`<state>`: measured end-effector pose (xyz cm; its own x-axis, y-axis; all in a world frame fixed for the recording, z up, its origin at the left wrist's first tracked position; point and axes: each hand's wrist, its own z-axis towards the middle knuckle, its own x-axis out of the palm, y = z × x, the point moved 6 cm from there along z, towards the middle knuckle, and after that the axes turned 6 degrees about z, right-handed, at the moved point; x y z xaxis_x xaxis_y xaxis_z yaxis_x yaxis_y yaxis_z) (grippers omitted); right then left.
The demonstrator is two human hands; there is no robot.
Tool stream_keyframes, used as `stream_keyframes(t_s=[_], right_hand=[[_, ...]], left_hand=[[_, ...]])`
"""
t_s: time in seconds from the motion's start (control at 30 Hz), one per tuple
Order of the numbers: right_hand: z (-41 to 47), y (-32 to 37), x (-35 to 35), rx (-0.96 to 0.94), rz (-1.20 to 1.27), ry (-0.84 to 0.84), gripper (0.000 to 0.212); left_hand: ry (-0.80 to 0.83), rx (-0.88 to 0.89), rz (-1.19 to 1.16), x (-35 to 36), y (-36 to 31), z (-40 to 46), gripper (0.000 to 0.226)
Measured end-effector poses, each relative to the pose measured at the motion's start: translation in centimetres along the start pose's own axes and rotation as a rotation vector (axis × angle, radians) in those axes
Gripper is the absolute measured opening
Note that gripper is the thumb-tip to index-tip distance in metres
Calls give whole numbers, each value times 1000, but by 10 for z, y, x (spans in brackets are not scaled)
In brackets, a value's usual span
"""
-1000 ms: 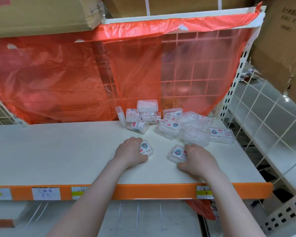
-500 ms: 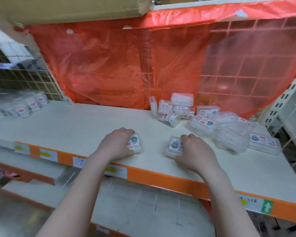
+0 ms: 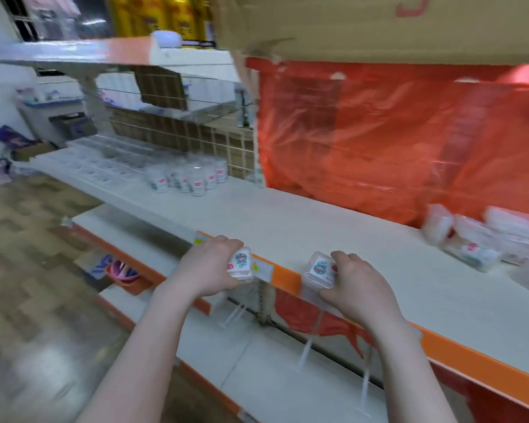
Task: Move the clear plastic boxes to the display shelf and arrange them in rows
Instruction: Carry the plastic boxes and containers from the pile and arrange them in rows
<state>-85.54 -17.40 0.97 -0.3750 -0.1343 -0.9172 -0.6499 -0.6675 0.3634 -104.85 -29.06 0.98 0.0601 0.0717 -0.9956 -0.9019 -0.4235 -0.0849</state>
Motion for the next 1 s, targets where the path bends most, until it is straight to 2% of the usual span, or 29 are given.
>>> stream_keyframes(t_s=[0.23, 0.37, 0.47, 0.63, 0.87, 1.0], right_hand=[[38, 109, 49, -27, 23, 29, 48], [65, 156, 69, -57, 21, 40, 49], [87, 186, 85, -74, 2, 50, 49], [135, 238, 116, -121, 15, 53, 51], [229, 328, 163, -194, 32, 68, 48], [274, 381, 178, -227, 54, 64, 54]], left_hand=[[-20, -38, 5, -14, 132, -22, 50], [-14, -69, 2, -17, 190, -21, 41], [-10, -94, -7, -17, 228, -14, 45], [-8, -137, -23, -20, 297, 10, 62], [2, -225, -19, -45, 414, 57, 54], [-13, -250, -22, -66, 470, 88, 63]])
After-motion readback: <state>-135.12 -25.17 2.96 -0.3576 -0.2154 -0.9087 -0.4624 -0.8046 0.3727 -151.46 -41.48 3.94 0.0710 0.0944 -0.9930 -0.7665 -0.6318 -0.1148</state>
